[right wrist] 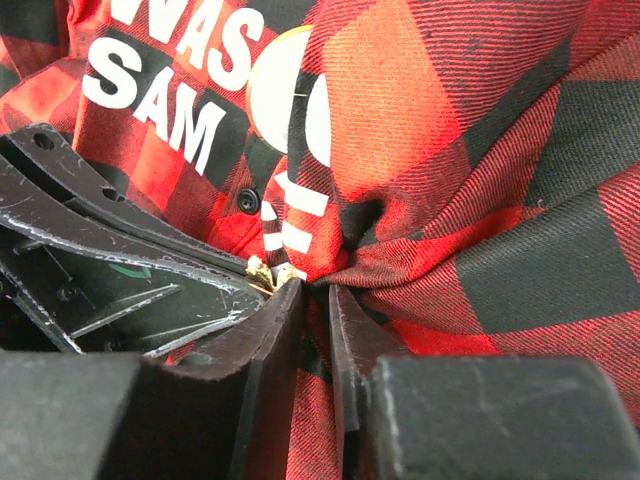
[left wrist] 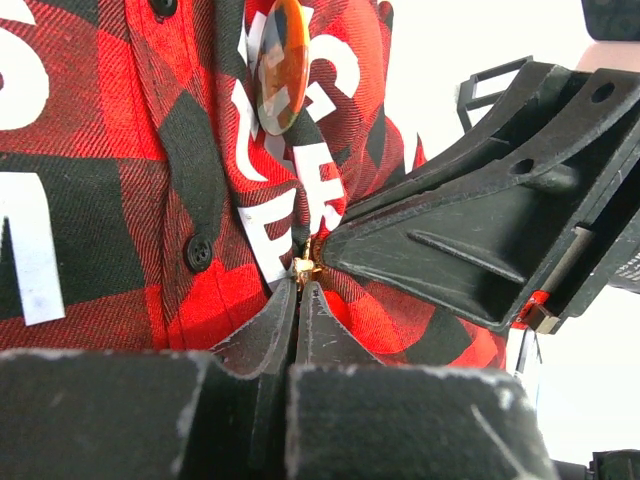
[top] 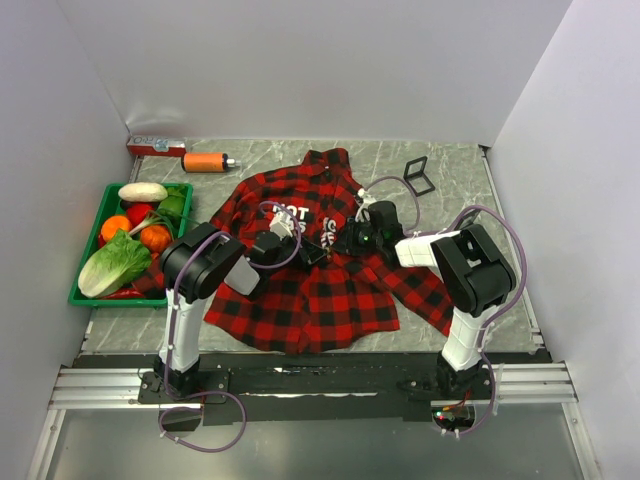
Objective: Pin the brooch onto the clothing
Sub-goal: Cross the clothing with brooches at the center of the board.
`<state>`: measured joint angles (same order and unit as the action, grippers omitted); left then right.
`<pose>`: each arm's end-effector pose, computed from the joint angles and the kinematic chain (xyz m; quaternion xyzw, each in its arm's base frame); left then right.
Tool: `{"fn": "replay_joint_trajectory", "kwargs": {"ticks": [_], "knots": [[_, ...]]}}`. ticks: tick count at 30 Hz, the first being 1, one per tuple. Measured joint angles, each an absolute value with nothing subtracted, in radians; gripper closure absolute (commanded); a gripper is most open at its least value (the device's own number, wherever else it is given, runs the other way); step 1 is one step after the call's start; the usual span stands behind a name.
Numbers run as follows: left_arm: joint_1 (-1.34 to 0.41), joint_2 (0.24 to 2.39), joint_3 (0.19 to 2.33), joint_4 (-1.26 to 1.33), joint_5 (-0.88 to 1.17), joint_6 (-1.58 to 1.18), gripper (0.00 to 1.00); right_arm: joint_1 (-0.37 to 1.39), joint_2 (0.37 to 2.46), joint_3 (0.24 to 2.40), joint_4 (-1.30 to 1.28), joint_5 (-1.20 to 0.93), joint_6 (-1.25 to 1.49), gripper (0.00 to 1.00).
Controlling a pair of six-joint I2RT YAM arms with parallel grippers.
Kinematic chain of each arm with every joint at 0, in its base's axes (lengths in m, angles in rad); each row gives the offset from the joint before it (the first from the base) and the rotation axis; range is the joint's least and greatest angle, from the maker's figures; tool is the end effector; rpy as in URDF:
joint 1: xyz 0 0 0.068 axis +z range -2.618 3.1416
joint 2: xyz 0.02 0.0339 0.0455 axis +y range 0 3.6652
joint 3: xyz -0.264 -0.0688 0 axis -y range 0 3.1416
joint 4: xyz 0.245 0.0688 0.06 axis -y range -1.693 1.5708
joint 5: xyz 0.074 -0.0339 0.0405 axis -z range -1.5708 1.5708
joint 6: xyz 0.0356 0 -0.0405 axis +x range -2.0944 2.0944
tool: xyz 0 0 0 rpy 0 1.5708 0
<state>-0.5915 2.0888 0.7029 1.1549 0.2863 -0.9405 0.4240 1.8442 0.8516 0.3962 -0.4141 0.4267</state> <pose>0.2932 -0.2091 0.0883 -0.0475 0.7795 -0.5066 0.3654 0.3255 0.1627 0.1354 -0.0951 0.8649 0.3545 0.3424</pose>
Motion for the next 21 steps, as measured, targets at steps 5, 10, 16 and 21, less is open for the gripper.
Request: {"fn": "replay_joint_trajectory", "kwargs": {"ticks": [5, 10, 16, 21], "knots": [[-0.590, 2.090, 0.702, 1.155, 0.286, -0.962, 0.99, 0.418, 1.837, 0.844, 0.401, -0.432, 0.426, 0.72], [-0.586, 2.093, 0.702, 1.156, 0.296, -0.979, 0.99, 0.411, 1.832, 0.820, 0.430, -0.458, 0.430, 0.69], [-0.580, 2.094, 0.702, 1.156, 0.316, -0.986, 0.99, 0.400, 1.832, 0.791, 0.482, -0.485, 0.449, 0.69], [-0.578, 2.101, 0.702, 1.164, 0.322, -0.989, 0.99, 0.395, 1.832, 0.790, 0.484, -0.499, 0.452, 0.69]]}}
